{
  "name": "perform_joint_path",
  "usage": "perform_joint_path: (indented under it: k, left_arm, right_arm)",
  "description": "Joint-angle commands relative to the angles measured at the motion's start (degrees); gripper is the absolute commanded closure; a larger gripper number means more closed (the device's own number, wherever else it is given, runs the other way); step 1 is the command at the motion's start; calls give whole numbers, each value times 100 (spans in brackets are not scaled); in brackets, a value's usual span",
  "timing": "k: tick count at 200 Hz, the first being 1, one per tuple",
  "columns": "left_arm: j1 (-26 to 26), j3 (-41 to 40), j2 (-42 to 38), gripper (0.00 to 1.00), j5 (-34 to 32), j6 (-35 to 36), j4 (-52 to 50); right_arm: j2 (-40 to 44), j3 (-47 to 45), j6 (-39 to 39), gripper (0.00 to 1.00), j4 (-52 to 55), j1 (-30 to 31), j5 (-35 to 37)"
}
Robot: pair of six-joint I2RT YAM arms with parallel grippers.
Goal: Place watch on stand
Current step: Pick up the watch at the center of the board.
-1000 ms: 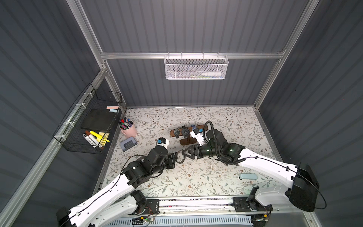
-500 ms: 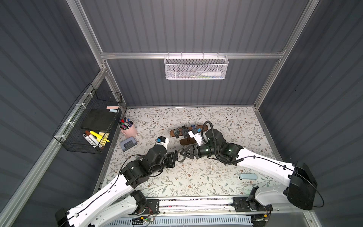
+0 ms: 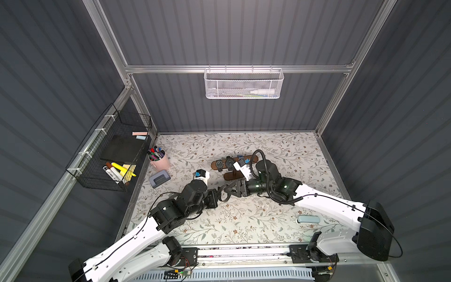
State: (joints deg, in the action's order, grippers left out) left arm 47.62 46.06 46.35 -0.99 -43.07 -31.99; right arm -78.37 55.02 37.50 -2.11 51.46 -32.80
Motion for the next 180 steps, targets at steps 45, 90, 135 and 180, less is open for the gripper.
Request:
perform_joint_path:
  k: [45,90,135,180]
  left_arm:
    - [-29,207,-35,100,-14,57,13]
    - [-19,256,-78,100,-117,79,-97]
    - [-26,369,-108,67,-370,143,-275]
    - [-37,1093,197,53,-1022,742,-747]
  right_arm:
    - [-94,-2,-18,52,-9,-12,-46]
    - [-111,38,-258,55,436,-12,275]
    - [3,33,-300,59,599,-13,519]
    - [420,233,-601,60,1421,-148,938]
